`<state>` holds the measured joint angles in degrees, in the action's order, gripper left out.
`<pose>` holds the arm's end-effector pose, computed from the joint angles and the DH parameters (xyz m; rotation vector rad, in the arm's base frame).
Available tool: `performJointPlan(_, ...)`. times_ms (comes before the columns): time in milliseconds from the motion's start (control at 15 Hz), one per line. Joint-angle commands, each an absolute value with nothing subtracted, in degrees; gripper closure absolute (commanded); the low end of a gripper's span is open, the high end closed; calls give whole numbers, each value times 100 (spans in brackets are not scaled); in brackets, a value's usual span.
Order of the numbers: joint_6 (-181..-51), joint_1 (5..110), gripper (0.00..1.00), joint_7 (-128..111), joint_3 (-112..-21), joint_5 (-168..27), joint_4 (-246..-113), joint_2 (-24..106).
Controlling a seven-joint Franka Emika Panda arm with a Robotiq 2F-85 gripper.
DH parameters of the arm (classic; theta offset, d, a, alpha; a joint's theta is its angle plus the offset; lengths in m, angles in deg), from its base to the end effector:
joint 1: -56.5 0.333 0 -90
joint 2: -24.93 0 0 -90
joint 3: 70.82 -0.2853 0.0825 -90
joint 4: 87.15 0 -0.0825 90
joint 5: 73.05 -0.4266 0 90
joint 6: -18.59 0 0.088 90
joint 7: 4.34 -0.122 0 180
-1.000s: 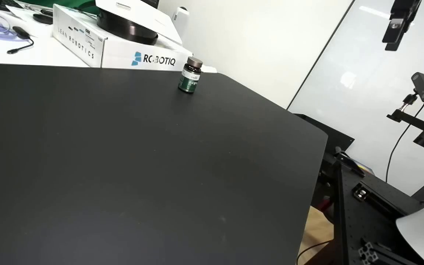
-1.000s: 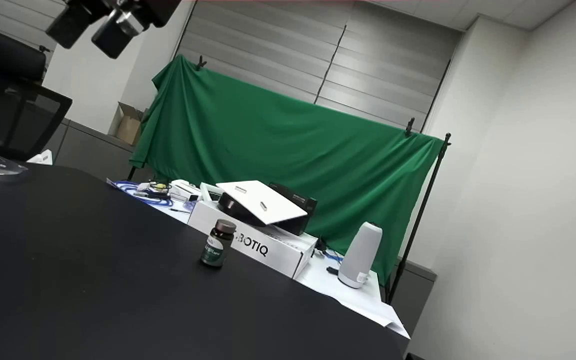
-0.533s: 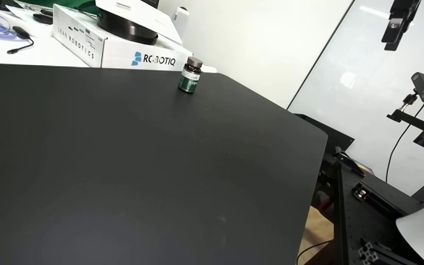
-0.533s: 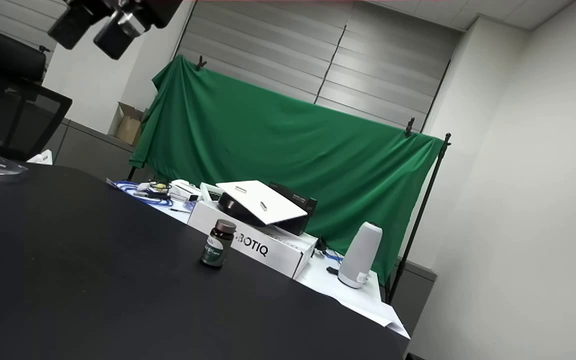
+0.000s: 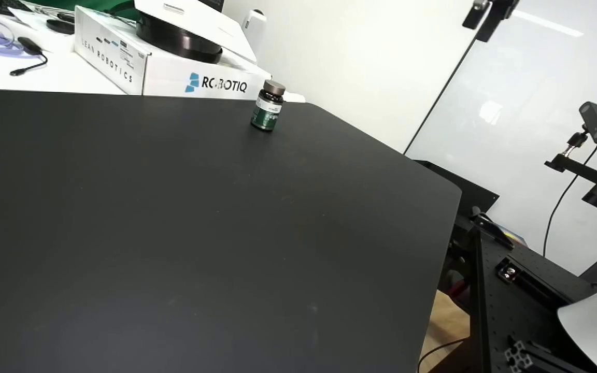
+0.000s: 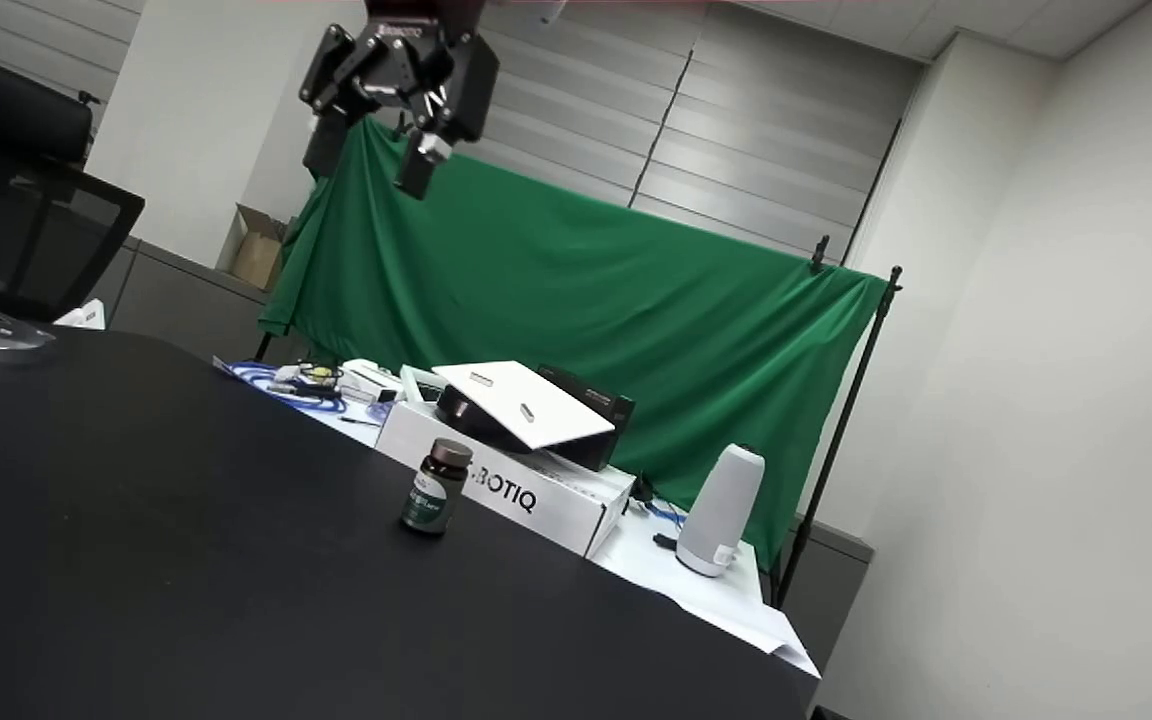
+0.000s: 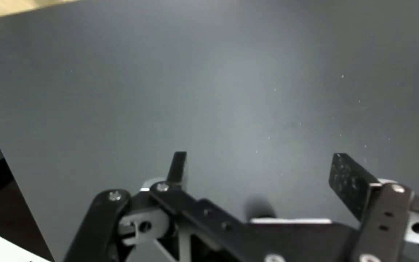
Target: Pick the bottle and move it down the table
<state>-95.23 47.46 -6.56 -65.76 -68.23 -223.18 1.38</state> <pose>0.4626 -0.1223 0.4200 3.0742 -0.3781 0.0282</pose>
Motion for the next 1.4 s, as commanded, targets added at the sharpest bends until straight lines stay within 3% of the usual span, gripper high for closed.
performJointPlan(0,-9834,4764,0,-726,-6505,-6767,-20981,1439)
performJointPlan(400,-9735,4803,0,-719,-6431,-6962,-18989,2950)
performJointPlan(600,-9090,4839,0,-765,-6455,-6956,-18024,3570)
performJointPlan(667,-9626,4824,0,-650,-6436,-6925,-18838,3086)
performJointPlan(1333,-9252,4846,0,-652,-6447,-6955,-18203,3521)
